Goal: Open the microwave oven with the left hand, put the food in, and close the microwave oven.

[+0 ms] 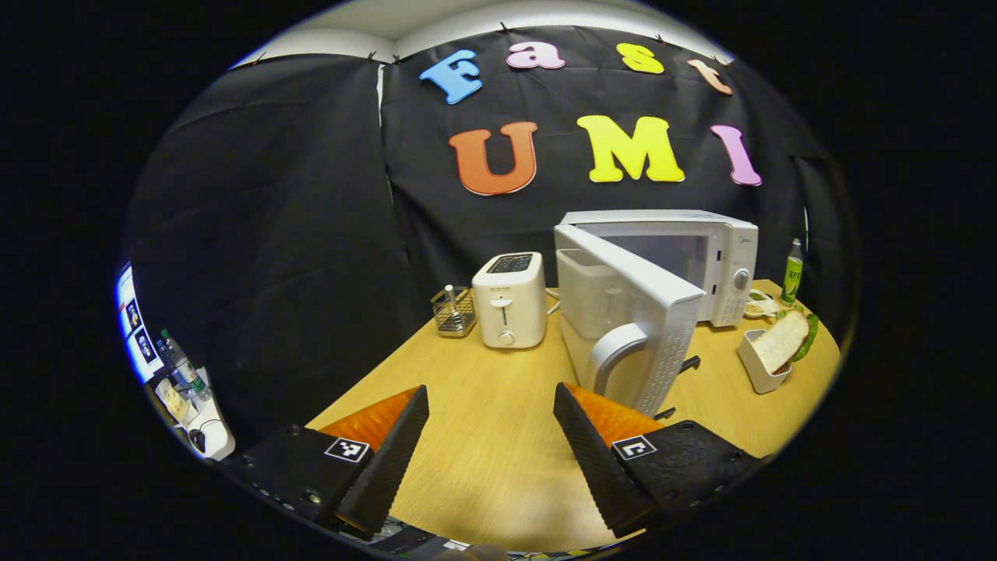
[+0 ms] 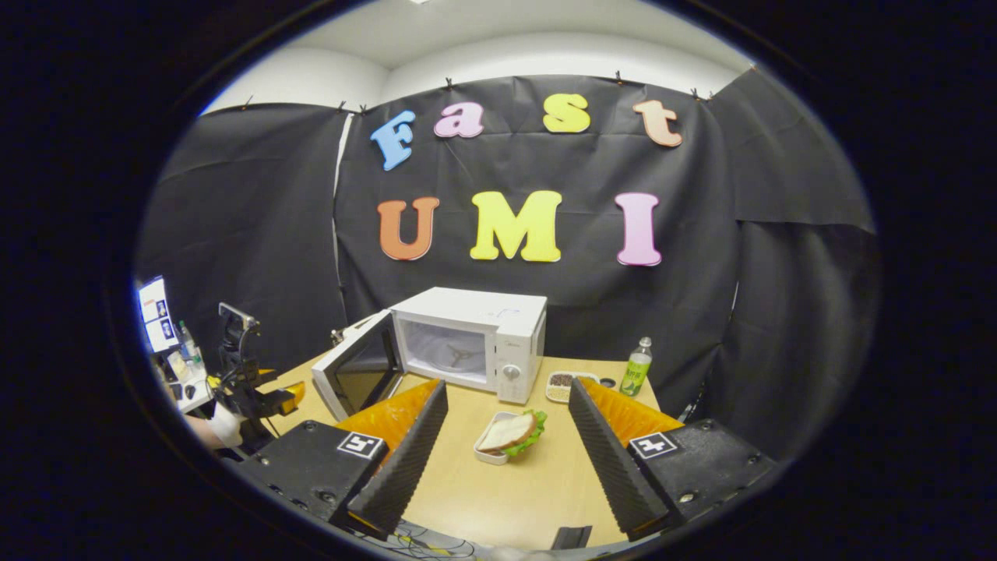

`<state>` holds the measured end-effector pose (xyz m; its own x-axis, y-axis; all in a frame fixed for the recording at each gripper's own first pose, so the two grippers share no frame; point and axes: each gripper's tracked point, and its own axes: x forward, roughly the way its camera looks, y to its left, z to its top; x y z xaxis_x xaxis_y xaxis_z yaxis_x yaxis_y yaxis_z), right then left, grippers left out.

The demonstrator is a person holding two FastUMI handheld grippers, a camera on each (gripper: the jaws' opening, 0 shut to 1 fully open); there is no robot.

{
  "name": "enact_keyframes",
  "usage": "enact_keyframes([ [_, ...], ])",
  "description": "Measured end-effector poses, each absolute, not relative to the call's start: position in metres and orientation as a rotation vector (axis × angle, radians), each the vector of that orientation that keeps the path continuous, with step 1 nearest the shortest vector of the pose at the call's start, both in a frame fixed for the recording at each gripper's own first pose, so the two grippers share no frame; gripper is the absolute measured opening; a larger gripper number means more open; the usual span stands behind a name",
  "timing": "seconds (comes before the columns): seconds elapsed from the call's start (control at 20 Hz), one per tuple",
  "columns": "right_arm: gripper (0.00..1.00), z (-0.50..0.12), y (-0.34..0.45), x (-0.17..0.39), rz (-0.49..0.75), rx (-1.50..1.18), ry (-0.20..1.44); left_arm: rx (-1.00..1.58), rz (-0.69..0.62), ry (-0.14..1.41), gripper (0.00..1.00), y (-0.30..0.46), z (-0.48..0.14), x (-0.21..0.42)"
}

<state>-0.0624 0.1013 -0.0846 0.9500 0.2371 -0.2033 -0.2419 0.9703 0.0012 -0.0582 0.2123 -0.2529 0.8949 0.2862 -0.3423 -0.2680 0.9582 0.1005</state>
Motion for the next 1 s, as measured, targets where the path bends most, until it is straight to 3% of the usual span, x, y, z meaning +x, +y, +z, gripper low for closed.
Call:
enact_keyframes([
  [0.25, 1.0, -0.119, 0.091, -0.037, 0.235, -0.024, 0.261, 0.046, 0.298, 0.35, 0.97, 0.219, -0.24, -0.079],
  [0.5, 0.99, -0.184, 0.073, 0.004, 0.237, 0.04, 0.407, 0.011, 0.216, 0.296, 0.97, 0.172, -0.21, -0.089],
  [0.55, 0.93, -0.199, 0.071, 0.012, 0.242, 0.065, 0.44, 0.006, 0.195, 0.289, 0.97, 0.16, -0.205, -0.09],
  [0.6, 1.0, -0.212, 0.069, 0.022, 0.245, 0.095, 0.476, 0.002, 0.182, 0.278, 0.97, 0.149, -0.196, -0.091],
  [0.7, 0.99, -0.237, 0.07, 0.041, 0.262, 0.159, 0.542, -0.014, 0.155, 0.253, 0.97, 0.128, -0.179, -0.094],
  [0.8, 0.96, -0.259, 0.071, 0.064, 0.287, 0.208, 0.592, -0.022, 0.136, 0.235, 0.97, 0.106, -0.164, -0.096],
  [0.85, 0.85, -0.27, 0.074, 0.075, 0.305, 0.237, 0.625, -0.024, 0.128, 0.235, 0.97, 0.094, -0.159, -0.096],
  [0.9, 0.95, -0.281, 0.076, 0.087, 0.323, 0.273, 0.661, -0.018, 0.128, 0.231, 0.97, 0.088, -0.154, -0.096],
  [0.95, 0.94, -0.292, 0.08, 0.098, 0.347, 0.31, 0.692, -0.015, 0.132, 0.23, 0.97, 0.08, -0.149, -0.097],
  [1.0, 0.82, -0.3, 0.084, 0.109, 0.372, 0.333, 0.725, -0.012, 0.138, 0.23, 0.97, 0.074, -0.144, -0.099],
])
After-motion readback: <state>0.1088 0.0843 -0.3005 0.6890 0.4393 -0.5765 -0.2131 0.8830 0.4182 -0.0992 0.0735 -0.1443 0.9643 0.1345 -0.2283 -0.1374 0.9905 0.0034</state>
